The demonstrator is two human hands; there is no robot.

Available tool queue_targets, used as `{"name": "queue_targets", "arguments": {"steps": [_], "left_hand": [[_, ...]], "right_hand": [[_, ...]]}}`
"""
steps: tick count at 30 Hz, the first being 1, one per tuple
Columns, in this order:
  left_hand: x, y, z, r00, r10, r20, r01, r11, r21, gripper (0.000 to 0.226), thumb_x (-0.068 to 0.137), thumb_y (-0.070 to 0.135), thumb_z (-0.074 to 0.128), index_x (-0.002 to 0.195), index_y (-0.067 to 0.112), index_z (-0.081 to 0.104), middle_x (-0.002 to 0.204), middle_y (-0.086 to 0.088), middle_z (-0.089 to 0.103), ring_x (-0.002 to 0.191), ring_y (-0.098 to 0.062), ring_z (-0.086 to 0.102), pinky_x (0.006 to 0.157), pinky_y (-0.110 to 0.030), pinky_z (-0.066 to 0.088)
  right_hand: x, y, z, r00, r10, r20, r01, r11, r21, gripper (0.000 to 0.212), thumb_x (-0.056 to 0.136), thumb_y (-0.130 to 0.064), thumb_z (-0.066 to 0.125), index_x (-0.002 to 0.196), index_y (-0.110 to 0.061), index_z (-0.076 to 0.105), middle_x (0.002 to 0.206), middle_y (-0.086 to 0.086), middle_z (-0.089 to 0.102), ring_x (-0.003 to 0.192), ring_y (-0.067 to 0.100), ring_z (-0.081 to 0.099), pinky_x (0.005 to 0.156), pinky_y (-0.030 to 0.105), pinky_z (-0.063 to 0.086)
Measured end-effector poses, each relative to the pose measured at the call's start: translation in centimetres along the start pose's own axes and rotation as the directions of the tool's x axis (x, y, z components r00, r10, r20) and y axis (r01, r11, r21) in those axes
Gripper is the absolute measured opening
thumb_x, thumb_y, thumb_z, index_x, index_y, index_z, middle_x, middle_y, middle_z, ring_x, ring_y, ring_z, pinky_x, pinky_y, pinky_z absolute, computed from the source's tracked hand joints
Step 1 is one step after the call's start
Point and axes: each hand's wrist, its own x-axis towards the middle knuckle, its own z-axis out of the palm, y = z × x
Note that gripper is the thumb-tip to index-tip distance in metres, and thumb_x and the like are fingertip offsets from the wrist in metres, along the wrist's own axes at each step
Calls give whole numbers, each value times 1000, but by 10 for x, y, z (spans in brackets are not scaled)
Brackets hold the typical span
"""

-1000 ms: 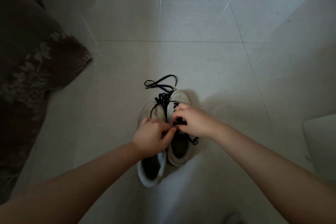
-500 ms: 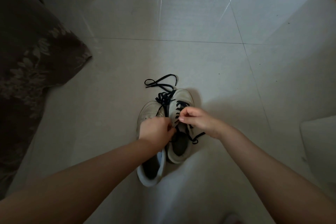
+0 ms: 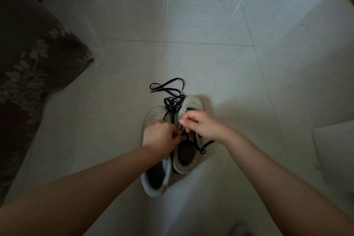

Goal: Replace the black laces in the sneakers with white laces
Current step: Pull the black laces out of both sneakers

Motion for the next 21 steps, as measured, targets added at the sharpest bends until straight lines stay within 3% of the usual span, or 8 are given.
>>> {"name": "queue_targets", "arguments": {"steps": [2, 4, 9, 12, 15, 18, 19, 21], "left_hand": [[1, -2, -1, 1000, -12, 2, 12, 1000, -20, 25, 87, 45, 57, 95, 26, 70, 97, 1, 64, 98, -17, 57, 72, -24, 33], [2, -2, -2, 1000, -15, 13, 16, 1000, -26, 26, 87, 47, 57, 92, 25, 71, 92, 3, 66, 94, -16, 58, 74, -24, 33], [3, -1, 1, 996, 87, 13, -88, 991, 103, 28, 88, 47, 51, 87, 25, 69, 88, 4, 65, 99, -15, 55, 87, -29, 31], [4, -2, 2, 997, 83, 4, -83, 991, 108, 27, 88, 47, 51, 85, 26, 68, 85, 5, 64, 97, -14, 54, 88, -29, 30], [3, 0, 3, 997, 75, 7, -76, 991, 111, 26, 87, 46, 52, 86, 25, 68, 87, 3, 65, 97, -16, 55, 89, -29, 30], [2, -3, 3, 999, 43, 3, -43, 997, 68, 26, 87, 46, 54, 88, 25, 69, 90, 2, 65, 96, -17, 56, 89, -27, 31], [1, -4, 3, 999, 38, 1, -38, 998, 57, 26, 86, 46, 54, 87, 25, 69, 89, 2, 66, 95, -17, 57, 89, -27, 32], [1, -5, 4, 999, 47, 4, -47, 997, 61, 27, 87, 47, 53, 88, 25, 69, 90, 4, 67, 94, -15, 57, 90, -28, 31]], "right_hand": [[-11, 7, -7, 997, 38, -63, -7, 905, 425, 24, 97, -19, 51, 74, -18, 57, 67, -7, 57, 71, 13, 46, 65, 21, 37], [-20, 12, -9, 992, 105, -67, -43, 796, 604, 27, 96, -19, 51, 70, -15, 57, 64, -4, 56, 70, 15, 45, 65, 26, 35], [-17, 4, -13, 990, 134, -49, -136, 990, -45, 30, 88, -43, 61, 77, -17, 69, 65, -5, 64, 59, 2, 54, 60, 17, 41], [-12, -1, -11, 998, 38, -57, -45, 990, -137, 15, 88, -30, 65, 81, -17, 67, 79, 7, 68, 70, 11, 58, 67, 26, 44], [-14, -6, -9, 999, -20, -49, 27, 991, 135, 13, 93, -19, 58, 80, -21, 61, 73, -7, 60, 70, 5, 54, 68, 20, 44], [-20, -6, -16, 995, 65, -78, 3, 749, 662, 20, 95, -12, 50, 78, -18, 58, 71, -6, 55, 71, 7, 51, 66, 19, 37], [-21, -4, -17, 990, 120, -80, -26, 695, 719, 22, 95, -12, 49, 75, -17, 56, 69, -4, 53, 70, 9, 49, 65, 22, 35], [-20, 0, -18, 969, 209, -133, -102, 826, 554, 27, 94, -20, 51, 68, -16, 56, 62, -4, 49, 63, 11, 45, 63, 25, 34]]}}
